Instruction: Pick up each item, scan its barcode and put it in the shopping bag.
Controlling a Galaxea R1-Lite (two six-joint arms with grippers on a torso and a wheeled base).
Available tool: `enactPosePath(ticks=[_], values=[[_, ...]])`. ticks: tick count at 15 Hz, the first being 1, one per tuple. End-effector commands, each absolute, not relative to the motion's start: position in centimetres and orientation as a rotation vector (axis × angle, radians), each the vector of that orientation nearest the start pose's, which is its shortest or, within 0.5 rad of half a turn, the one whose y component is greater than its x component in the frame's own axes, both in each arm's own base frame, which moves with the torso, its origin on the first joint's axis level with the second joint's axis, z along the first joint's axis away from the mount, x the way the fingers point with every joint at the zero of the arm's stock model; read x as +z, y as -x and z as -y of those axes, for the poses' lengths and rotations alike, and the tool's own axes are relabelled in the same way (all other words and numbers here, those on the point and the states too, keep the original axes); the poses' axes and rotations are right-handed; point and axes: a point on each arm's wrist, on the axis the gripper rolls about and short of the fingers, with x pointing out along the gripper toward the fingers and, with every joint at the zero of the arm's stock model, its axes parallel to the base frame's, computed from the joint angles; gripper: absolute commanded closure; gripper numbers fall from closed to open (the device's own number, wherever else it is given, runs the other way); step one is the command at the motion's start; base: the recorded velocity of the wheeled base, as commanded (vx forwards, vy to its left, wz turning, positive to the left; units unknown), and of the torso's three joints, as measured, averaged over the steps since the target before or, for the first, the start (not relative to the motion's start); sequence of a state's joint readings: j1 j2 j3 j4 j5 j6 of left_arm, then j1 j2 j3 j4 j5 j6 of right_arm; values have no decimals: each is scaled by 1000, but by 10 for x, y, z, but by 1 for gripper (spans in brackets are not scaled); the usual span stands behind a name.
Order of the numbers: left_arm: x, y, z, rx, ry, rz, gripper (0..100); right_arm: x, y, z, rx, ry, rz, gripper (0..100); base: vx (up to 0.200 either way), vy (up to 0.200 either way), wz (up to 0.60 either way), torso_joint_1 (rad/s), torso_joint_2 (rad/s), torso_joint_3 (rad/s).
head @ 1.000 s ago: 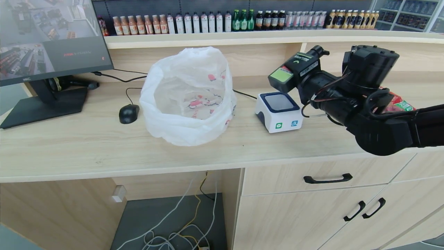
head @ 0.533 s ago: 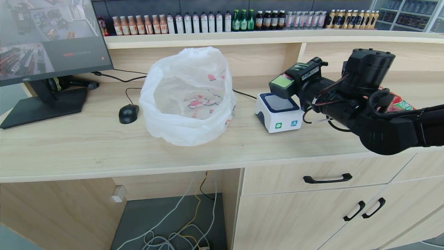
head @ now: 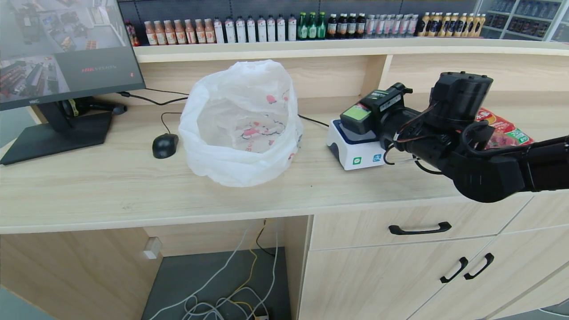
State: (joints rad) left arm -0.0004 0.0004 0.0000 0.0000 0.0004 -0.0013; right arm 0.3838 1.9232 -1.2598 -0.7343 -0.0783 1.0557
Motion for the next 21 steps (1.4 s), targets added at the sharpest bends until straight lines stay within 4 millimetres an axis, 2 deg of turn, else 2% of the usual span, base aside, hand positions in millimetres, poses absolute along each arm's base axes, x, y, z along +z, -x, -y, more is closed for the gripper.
enactPosePath(ticks=[1,21], values=[[75,23,0,2,2,0,0,237,-362,-145,307,-1060,-110,100,0,0,0,0,0,0],[75,23,0,0,2,0,0,234,-357,-145,306,-1060,-117,100,0,0,0,0,0,0]])
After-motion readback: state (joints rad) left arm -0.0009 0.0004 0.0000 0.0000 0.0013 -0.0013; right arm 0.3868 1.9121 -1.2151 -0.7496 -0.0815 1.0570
